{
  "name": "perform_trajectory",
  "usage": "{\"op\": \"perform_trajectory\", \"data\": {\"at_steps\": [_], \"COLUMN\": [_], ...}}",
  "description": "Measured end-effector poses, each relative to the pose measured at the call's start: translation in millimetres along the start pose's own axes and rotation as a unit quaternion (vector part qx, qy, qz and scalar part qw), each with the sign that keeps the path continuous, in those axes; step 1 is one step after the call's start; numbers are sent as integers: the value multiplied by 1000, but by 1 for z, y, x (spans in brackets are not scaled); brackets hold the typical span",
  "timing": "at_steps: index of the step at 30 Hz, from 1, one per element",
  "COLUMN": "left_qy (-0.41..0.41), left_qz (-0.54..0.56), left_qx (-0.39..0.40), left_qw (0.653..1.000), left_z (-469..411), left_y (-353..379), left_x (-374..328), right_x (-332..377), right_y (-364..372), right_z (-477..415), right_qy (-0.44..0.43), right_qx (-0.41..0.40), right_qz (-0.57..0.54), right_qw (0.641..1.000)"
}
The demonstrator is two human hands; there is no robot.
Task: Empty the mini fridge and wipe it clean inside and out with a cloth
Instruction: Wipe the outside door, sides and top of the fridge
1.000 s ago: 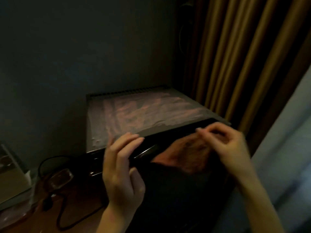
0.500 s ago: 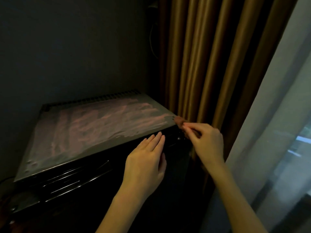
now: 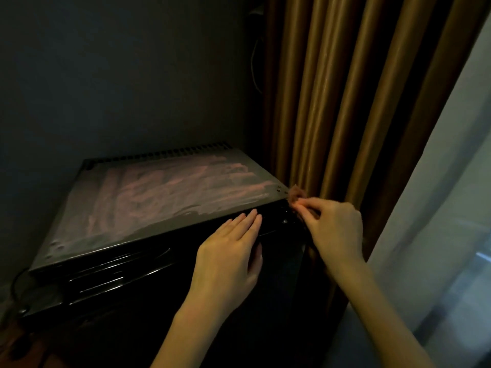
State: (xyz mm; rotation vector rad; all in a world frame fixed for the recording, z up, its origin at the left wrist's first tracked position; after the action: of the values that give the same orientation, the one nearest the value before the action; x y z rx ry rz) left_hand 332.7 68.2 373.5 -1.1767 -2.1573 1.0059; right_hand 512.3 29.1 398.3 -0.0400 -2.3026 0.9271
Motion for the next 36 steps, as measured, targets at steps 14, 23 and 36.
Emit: {"op": "perform_trajectory", "data": {"at_steps": [14, 23, 36], "left_qy": [-27, -81, -170], "left_qz": [30, 497, 814], "left_qx": [-24, -79, -128], "left_qw": [999, 861, 541], "left_z": [0, -24, -61], "left_y": [-3, -3, -2], "left_x": [-1, -32, -47], "right_x": [36, 26, 15], "right_y": [2, -63, -21], "right_z": [19, -25, -26], "right_qy": [-114, -58, -40], "right_qx": [124, 366, 278], "right_qz": [91, -227, -393], "right_qw": [981, 901, 876]}}
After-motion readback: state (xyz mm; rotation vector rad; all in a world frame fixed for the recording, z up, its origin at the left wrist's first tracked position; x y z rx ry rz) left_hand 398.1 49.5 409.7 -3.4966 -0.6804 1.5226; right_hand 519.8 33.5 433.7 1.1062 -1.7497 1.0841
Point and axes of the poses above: each hand's wrist, its own z-axis away from the middle knuckle, its own y-axis out of the palm, x = y × z, the point moved 2 cm from there along -z, towards the middle knuckle, and after that the axes turned 13 degrees about y, right-handed, at the moved point
